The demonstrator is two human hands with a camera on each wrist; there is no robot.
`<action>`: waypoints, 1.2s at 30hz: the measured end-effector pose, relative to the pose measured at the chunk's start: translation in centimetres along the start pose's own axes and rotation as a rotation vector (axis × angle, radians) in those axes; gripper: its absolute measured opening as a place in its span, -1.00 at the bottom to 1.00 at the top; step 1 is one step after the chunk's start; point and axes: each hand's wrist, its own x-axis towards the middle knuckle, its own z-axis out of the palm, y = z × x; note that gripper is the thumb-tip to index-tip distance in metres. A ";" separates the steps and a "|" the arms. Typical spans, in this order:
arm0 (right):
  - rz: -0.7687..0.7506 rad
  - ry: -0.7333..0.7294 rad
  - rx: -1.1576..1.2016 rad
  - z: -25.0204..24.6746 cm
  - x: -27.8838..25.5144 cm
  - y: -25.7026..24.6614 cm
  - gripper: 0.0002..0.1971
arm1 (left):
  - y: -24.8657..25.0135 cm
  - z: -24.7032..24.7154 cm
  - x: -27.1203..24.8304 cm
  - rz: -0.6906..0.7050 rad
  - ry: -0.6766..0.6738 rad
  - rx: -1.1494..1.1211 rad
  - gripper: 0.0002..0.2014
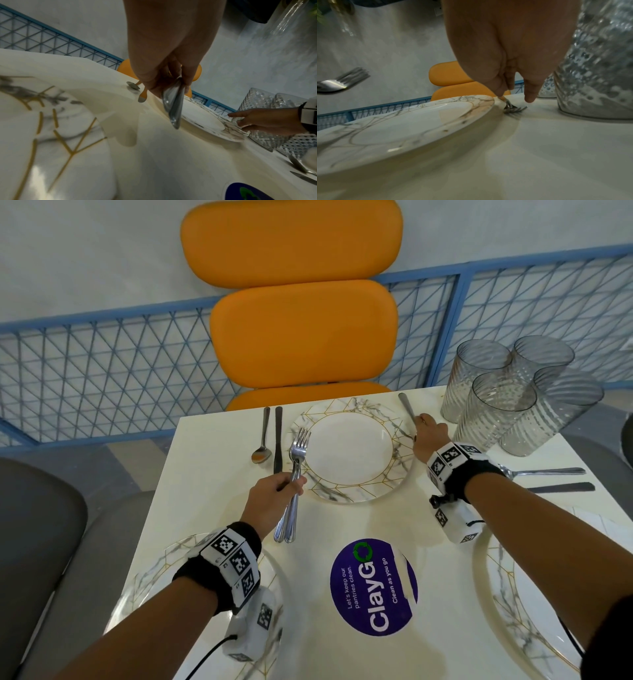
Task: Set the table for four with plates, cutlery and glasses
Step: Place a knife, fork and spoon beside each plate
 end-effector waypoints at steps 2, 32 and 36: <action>-0.008 -0.001 0.038 -1.0 -0.9 -0.4 -0.50 | 0.3 0.2 -0.3 0.003 -0.009 -0.008 -0.72; 0.069 -0.019 1.137 -5.2 -41.8 6.5 -0.79 | 6.7 12.3 -24.8 -0.008 -0.675 -0.306 -0.78; 0.106 0.027 0.850 -5.7 -43.7 11.6 -0.77 | 5.8 11.6 -25.3 -0.001 -0.615 -0.293 -0.81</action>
